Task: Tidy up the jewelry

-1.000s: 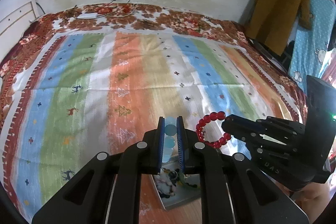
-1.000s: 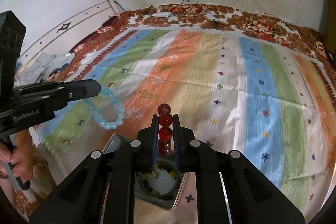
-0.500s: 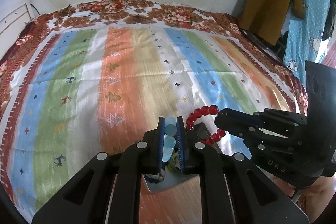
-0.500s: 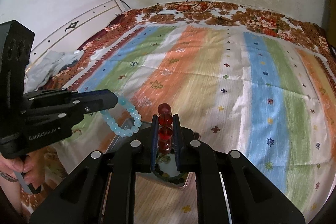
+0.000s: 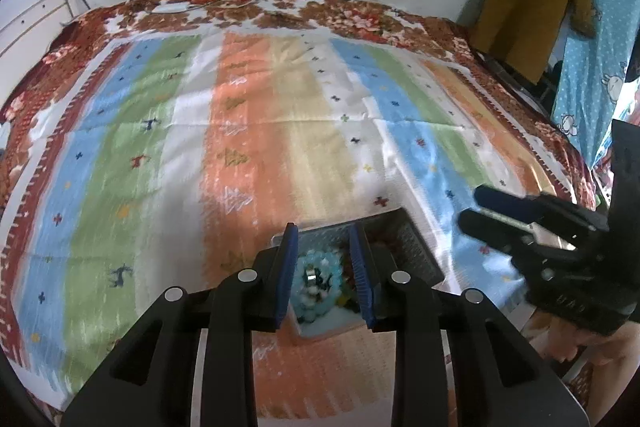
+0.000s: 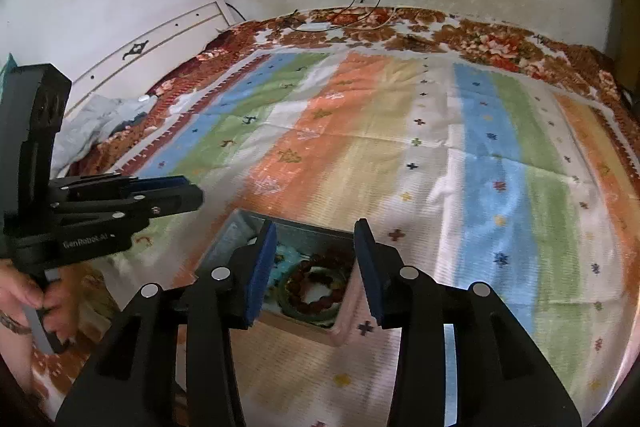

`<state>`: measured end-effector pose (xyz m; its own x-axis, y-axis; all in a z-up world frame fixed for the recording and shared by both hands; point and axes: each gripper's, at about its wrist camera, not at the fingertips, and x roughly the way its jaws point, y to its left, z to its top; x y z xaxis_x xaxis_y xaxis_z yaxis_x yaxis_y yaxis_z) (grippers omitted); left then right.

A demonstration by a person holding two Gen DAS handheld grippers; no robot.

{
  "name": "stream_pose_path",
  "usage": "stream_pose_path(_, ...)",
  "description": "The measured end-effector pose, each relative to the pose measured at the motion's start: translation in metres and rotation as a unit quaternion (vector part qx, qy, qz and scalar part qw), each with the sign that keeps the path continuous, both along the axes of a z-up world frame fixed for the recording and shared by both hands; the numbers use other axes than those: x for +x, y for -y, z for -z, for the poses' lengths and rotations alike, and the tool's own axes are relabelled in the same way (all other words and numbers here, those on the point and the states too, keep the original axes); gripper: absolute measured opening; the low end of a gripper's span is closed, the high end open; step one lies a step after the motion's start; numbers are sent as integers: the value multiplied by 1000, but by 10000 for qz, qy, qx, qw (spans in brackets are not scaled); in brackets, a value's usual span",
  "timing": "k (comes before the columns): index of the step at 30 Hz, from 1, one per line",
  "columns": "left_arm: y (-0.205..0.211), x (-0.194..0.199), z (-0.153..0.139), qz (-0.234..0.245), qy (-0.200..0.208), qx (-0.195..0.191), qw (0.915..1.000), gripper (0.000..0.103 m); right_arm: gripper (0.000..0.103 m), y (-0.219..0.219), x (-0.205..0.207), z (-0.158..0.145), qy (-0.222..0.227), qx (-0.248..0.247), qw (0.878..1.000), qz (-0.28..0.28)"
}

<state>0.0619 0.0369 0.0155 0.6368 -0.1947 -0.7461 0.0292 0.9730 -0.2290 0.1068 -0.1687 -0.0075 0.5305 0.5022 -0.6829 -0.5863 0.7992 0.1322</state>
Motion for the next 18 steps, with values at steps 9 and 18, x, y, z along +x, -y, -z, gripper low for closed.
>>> stream_pose_path(9,5,-24,8,138,-5,191,9997,52,62,17,-10,5,54,-2,9999,119)
stream_pose_path(18,13,-41,14,248,91,431,9987,78,80,30,-23,12,58,-3,9998,207)
